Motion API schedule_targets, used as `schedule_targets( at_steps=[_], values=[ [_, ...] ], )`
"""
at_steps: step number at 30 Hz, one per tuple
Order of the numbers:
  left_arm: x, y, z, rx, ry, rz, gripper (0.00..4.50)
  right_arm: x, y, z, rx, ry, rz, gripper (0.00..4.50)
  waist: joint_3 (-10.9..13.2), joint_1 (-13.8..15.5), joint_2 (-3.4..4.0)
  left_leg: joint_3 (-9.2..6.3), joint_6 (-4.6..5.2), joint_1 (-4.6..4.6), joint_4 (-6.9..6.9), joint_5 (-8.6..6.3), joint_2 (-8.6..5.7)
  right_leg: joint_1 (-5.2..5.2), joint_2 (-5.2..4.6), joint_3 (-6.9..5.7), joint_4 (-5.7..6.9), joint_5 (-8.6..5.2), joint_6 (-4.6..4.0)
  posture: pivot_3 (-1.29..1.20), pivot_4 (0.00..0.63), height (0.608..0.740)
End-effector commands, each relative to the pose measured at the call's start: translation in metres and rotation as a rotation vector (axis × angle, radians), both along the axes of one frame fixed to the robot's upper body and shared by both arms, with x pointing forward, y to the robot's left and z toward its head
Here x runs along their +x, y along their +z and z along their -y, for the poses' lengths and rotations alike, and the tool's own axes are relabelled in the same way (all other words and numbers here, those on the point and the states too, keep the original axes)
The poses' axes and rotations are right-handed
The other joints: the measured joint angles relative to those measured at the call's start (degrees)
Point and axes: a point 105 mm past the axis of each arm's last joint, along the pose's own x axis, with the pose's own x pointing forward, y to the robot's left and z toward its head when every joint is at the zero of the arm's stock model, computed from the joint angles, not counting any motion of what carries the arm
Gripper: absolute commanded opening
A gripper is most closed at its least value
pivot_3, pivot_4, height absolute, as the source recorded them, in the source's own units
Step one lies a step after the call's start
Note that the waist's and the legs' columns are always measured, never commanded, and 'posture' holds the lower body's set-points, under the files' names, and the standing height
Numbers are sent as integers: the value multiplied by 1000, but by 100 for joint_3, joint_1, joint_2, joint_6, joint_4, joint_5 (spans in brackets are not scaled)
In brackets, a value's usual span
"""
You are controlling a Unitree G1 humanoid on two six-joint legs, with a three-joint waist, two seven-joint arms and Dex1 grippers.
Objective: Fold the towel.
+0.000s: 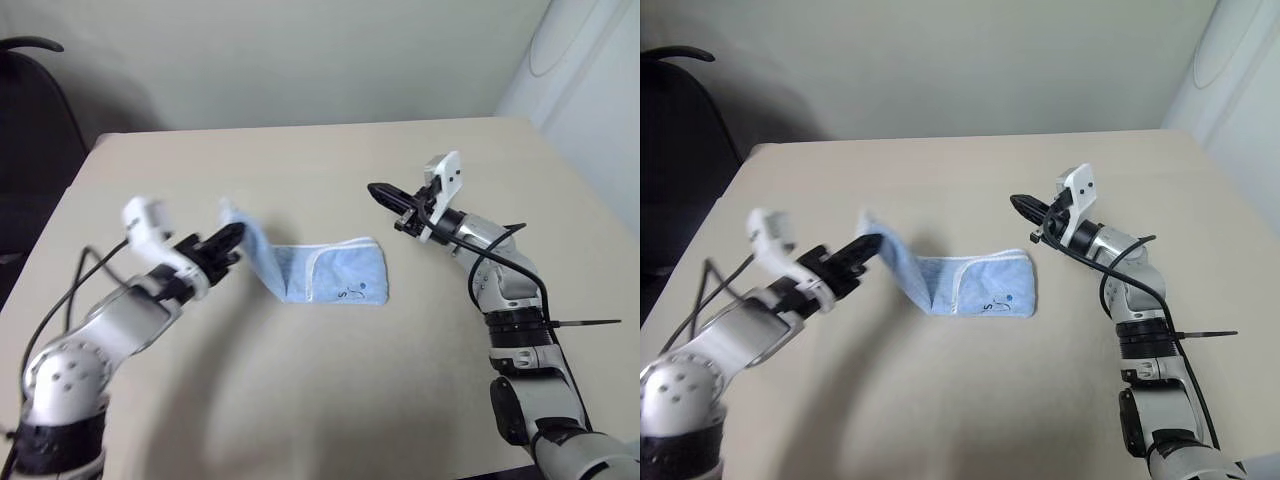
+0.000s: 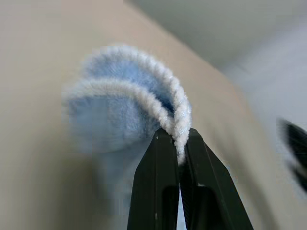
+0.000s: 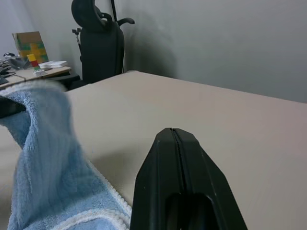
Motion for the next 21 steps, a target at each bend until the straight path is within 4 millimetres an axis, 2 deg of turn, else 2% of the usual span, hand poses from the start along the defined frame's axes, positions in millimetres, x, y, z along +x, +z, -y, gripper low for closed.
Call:
schedule_targets(
  at_steps=[1, 4, 7, 11, 14, 15, 17, 19, 21],
  values=[
    [3, -8, 45, 150, -179, 12, 51, 1, 16, 2, 18, -15, 63, 0, 0, 0, 0, 1, 0, 1, 0, 0, 0, 0, -1, 0, 0, 0, 0, 0, 150, 740],
    [10, -9, 86, 212, -327, 26, 51, 2, 18, 5, 26, -36, 73, 0, 1, -4, -3, 4, -2, -3, 0, -1, 0, -4, -2, 0, -2, 1, 1, 0, 150, 740],
    [18, -27, 113, 333, -421, -9, 51, 3, 23, 11, 40, -71, 86, 0, 2, -2, -3, 6, -3, -12, 1, -1, 0, -11, -3, 0, -5, 1, 2, 0, 150, 740],
    [25, -42, 128, 400, -489, -36, 51, 3, 25, 18, 44, -100, 96, 0, 1, -16, -3, 11, -6, -14, 1, 1, 1, -13, -3, 5, -18, 1, 4, 0, 150, 740],
    [28, -55, 132, 462, -508, -53, 51, 1, 26, 22, 49, -121, 99, 0, 1, -3, -3, 11, -7, -35, 2, 2, 1, -29, -3, 4, -26, -1, 6, 0, 150, 740],
    [27, -56, 134, 448, -523, -54, 414, 1, 25, 24, 48, -128, 100, 0, 1, -1, -3, 10, -7, -45, 4, 2, 2, -36, -3, 5, -30, 0, 7, 0, 150, 740],
    [24, -53, 137, 411, -549, -49, 767, 1, 25, 26, 47, -138, 100, 0, 1, 19, -3, 9, -6, -67, 14, 1, 1, -55, -3, 5, -29, 0, 10, 0, 150, 740],
    [23, -49, 140, 371, -562, -43, 1406, 2, 25, 28, 46, -143, 100, 0, 1, 52, -3, 8, -4, -96, 37, 1, 1, -82, -3, 4, -22, 2, 14, 0, 150, 740],
    [19, -32, 137, 253, -563, -18, 2179, 2, 25, 28, 41, -144, 98, 0, 1, 59, -3, 8, -2, -111, 52, -1, 1, -93, -3, 5, -18, 6, 20, 0, 150, 740]
  ],
)
